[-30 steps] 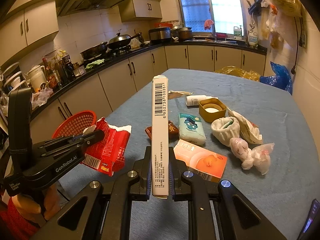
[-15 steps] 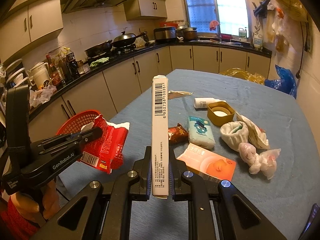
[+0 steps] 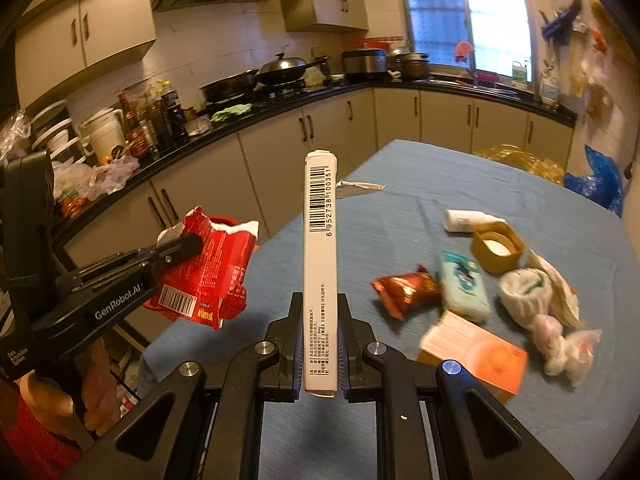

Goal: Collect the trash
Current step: 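Carry the red wrapper and white tube box to the wastebasket and release both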

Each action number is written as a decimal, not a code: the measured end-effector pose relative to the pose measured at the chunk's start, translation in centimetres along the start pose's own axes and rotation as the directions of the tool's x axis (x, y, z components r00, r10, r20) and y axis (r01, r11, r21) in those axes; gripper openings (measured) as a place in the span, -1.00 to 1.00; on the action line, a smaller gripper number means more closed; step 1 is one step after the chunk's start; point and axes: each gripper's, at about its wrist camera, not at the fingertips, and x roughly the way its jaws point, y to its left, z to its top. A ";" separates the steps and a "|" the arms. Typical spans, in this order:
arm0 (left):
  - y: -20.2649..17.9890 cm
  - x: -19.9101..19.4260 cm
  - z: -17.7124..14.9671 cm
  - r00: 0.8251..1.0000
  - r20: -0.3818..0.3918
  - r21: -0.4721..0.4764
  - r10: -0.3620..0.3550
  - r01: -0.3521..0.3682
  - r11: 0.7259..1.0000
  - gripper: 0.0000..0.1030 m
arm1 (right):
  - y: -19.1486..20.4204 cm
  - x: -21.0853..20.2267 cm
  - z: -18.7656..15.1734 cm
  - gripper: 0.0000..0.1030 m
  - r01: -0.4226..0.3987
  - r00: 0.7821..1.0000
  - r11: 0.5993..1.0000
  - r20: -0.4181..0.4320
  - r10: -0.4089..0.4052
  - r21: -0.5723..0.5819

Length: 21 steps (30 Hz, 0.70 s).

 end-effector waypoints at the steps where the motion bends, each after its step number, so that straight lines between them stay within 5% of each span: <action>1: 0.6 -0.1 0.2 1.000 0.005 -0.008 0.008 -0.008 1.000 -0.87 | 0.4 0.3 0.2 -0.72 -0.007 1.000 1.000 -0.003 0.007 -0.006; 21: 12.8 -0.5 1.0 0.982 0.010 -0.173 0.188 -0.183 0.968 -0.87 | 9.2 8.2 4.6 -0.72 -0.174 0.979 0.981 -0.124 0.163 -0.089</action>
